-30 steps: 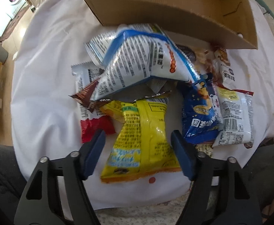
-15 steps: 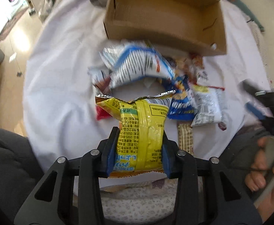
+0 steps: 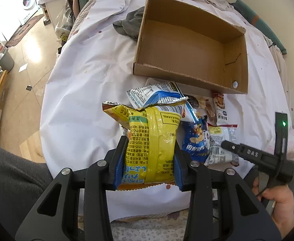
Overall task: Organize snacks
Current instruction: 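Lower both held packets into the cardboard box and open both tools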
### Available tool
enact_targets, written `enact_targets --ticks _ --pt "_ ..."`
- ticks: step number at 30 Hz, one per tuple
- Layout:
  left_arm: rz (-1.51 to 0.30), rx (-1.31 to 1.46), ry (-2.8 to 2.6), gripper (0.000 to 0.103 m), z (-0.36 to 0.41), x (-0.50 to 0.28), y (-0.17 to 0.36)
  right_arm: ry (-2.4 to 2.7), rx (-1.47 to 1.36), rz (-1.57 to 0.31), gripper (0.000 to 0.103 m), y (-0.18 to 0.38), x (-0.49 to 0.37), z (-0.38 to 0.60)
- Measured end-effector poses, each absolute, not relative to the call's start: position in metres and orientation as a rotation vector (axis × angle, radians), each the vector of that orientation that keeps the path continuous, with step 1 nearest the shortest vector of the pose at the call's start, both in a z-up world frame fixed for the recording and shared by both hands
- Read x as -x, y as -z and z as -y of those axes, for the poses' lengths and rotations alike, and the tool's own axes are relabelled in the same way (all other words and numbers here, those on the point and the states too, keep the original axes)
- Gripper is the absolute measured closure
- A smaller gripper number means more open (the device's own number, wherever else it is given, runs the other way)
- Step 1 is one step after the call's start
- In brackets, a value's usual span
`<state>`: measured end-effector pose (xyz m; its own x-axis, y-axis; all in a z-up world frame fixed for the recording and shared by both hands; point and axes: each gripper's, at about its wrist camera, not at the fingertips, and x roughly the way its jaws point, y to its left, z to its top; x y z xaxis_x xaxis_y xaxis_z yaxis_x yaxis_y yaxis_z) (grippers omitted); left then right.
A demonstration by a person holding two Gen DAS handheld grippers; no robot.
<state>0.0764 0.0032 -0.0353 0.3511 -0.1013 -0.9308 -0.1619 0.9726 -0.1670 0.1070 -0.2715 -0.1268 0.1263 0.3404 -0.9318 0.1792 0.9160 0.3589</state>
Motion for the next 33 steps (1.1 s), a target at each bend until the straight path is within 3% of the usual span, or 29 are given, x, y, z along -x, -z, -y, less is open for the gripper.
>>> enact_targets --ticks 5,8,24,33 --pt "-1.196 0.241 -0.034 0.067 -0.006 -0.09 0.031 -0.166 -0.461 -1.394 0.09 0.101 -0.096 0.28" --pt "-1.175 0.235 -0.029 0.067 -0.008 -0.098 0.022 -0.202 -0.481 -1.325 0.096 0.079 -0.093 0.285" --pt "-1.115 0.22 -0.029 0.067 -0.012 -0.157 0.0 -0.322 -0.548 -1.025 0.1 -0.011 -0.156 0.297" --pt "-1.085 0.181 0.002 0.067 0.003 -0.201 0.0 -0.355 -0.54 -0.988 0.1 -0.011 -0.217 0.281"
